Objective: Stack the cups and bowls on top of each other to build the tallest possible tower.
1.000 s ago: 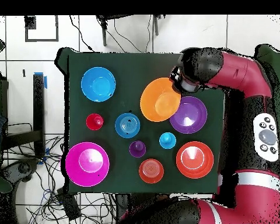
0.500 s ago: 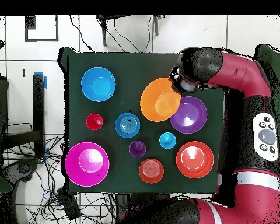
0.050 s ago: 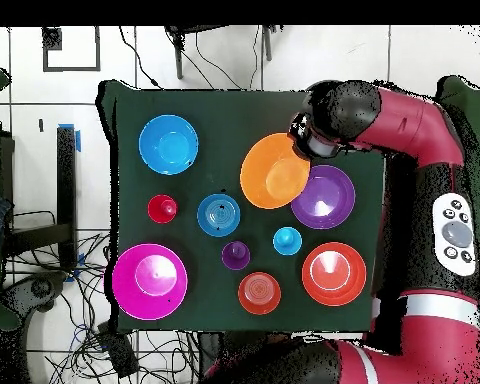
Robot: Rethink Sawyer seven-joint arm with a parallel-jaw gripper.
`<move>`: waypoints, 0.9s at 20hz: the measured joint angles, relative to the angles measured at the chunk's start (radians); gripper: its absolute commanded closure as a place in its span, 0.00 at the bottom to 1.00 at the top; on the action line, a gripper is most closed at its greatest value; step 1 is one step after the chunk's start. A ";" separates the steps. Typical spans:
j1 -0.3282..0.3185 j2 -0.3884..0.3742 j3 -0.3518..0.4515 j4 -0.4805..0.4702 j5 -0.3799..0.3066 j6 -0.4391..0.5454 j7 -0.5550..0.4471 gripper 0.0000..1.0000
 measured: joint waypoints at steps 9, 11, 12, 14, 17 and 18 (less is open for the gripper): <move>0.003 0.004 0.001 0.001 0.009 0.000 0.000 0.00; 0.004 0.007 0.001 0.001 0.013 0.000 0.000 0.00; 0.004 0.009 0.001 0.001 0.015 0.000 0.000 0.00; 0.005 0.016 0.001 0.002 0.020 0.000 0.000 0.00; 0.005 0.023 0.001 0.007 0.023 0.000 0.000 0.00; 0.005 0.026 0.001 0.008 0.024 0.000 0.000 0.00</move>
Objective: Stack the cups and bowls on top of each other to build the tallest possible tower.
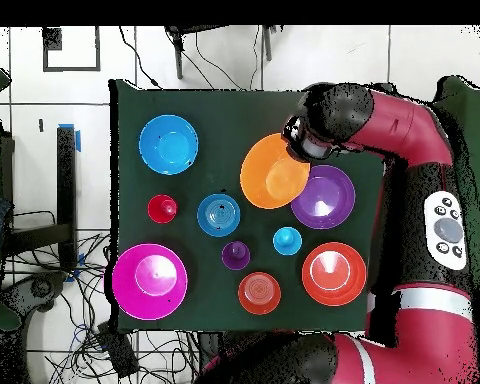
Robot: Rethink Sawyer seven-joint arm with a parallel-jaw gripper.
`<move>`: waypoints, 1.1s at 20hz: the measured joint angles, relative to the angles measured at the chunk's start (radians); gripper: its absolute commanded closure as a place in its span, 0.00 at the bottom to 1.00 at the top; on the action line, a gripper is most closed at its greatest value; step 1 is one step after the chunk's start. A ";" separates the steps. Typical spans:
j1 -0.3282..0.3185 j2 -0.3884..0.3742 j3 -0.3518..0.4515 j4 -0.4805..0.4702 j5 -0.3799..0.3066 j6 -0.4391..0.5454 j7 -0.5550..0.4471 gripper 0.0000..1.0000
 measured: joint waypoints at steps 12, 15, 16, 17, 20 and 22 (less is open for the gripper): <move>0.000 0.029 0.000 0.036 0.000 0.000 0.000 0.00; 0.000 0.031 0.000 0.038 0.000 0.000 0.000 0.00; 0.000 0.032 0.000 0.038 0.000 0.000 0.000 0.00; 0.000 0.032 0.000 0.037 0.000 0.000 0.000 0.00; 0.000 0.032 -0.001 0.037 0.000 0.000 0.000 0.00; 0.000 0.032 -0.001 0.037 0.000 0.000 0.000 0.00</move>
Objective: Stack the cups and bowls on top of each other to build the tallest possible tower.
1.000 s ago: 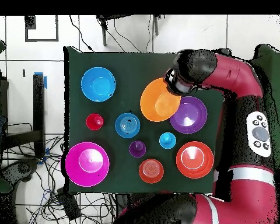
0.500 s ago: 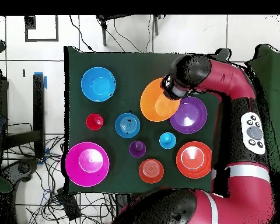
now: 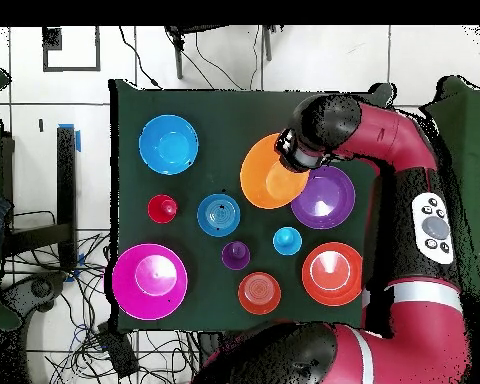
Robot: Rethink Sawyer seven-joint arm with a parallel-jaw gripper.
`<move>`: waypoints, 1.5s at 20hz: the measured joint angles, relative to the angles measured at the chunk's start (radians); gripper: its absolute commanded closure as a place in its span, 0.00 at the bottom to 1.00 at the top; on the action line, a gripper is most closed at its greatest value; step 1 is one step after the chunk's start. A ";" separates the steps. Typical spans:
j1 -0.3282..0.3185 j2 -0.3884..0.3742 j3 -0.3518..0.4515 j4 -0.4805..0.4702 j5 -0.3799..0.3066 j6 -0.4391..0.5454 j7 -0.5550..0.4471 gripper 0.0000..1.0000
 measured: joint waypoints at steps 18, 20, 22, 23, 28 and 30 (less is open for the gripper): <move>0.000 -0.003 -0.006 0.000 -0.002 0.025 0.000 0.00; 0.001 -0.003 -0.007 0.000 -0.003 0.025 0.000 0.00; 0.001 -0.003 -0.009 0.000 -0.004 0.025 0.000 0.00; 0.002 -0.003 -0.010 0.000 -0.004 0.025 0.000 0.00; 0.003 -0.003 -0.017 0.007 -0.017 0.025 0.000 0.00; 0.003 -0.003 -0.019 0.011 -0.027 0.025 0.000 0.00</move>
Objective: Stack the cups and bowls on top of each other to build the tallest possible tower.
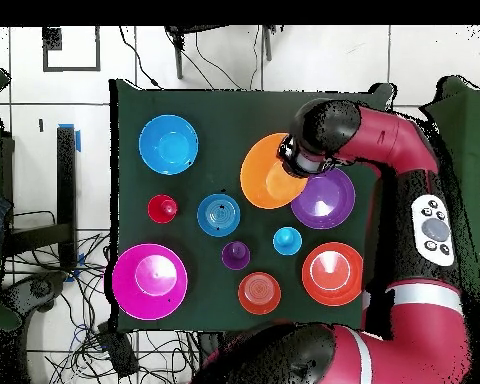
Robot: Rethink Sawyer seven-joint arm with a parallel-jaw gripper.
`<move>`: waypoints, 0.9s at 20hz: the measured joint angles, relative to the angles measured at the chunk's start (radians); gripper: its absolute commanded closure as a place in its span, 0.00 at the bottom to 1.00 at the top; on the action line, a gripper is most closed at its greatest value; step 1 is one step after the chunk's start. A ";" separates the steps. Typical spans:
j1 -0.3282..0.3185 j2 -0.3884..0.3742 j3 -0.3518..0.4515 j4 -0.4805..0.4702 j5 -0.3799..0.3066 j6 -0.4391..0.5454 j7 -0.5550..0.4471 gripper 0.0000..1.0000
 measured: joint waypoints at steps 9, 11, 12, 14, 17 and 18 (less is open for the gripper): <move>0.001 0.000 -0.001 0.026 -0.029 0.000 0.000 0.00; 0.001 0.000 -0.001 0.028 -0.032 0.000 0.000 0.00; 0.001 0.000 -0.001 0.029 -0.033 0.000 0.000 0.00; 0.001 -0.001 -0.001 0.030 -0.034 0.003 0.000 0.00; 0.001 -0.001 -0.001 0.030 -0.035 0.007 0.000 0.00; 0.002 -0.001 -0.001 0.030 -0.036 0.010 0.000 0.00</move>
